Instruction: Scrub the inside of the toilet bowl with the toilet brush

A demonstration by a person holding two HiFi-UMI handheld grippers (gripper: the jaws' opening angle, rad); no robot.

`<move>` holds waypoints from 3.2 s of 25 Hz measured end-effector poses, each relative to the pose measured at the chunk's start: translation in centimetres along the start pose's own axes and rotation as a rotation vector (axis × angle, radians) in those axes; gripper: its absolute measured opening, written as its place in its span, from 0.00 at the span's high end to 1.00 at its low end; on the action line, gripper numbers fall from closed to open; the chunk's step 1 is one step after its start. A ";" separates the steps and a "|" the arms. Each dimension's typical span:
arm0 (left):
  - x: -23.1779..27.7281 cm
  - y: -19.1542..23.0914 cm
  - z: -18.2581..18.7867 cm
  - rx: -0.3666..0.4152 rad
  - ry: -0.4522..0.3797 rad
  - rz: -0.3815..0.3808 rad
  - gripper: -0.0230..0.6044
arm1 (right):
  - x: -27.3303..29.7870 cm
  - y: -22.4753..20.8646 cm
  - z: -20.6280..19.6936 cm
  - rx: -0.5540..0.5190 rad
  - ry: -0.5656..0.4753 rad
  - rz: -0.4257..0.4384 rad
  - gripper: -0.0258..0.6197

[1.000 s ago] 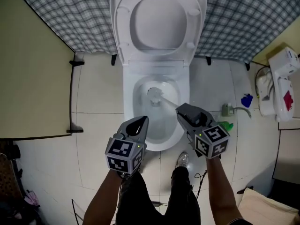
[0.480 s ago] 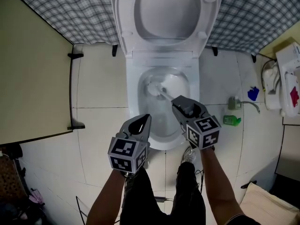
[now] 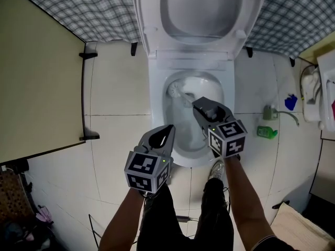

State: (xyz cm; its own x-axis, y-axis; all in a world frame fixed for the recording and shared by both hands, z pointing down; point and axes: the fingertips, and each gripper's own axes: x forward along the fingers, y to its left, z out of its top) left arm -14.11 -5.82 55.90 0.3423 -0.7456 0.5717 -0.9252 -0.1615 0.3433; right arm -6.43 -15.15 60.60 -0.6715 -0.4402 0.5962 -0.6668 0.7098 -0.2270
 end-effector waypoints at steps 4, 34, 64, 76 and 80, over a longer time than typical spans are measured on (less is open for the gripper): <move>0.3 0.6 -0.4 -0.020 0.008 0.008 0.95 | -0.1 -0.3 -0.7 0.014 0.018 -0.002 0.59; 0.4 0.1 -2.5 -0.055 0.019 0.035 0.95 | -1.8 0.5 -4.6 -0.030 0.135 0.037 0.59; 0.1 -1.6 -3.9 -0.085 0.028 0.008 0.95 | -1.9 -1.0 -8.8 -0.083 0.263 -0.044 0.59; 1.7 -4.8 -2.9 -0.105 0.011 -0.092 0.95 | -9.9 -0.6 -5.1 -0.271 0.384 -0.189 0.59; 1.7 -5.0 -2.9 -0.099 0.020 -0.100 0.95 | -9.6 -2.0 -6.2 -0.252 0.400 -0.223 0.68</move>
State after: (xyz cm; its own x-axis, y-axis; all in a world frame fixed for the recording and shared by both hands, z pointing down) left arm -8.42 -4.43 57.29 0.4358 -0.7161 0.5452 -0.8662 -0.1692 0.4702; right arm 3.31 -8.92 60.07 -0.3131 -0.3863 0.8676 -0.6483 0.7545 0.1020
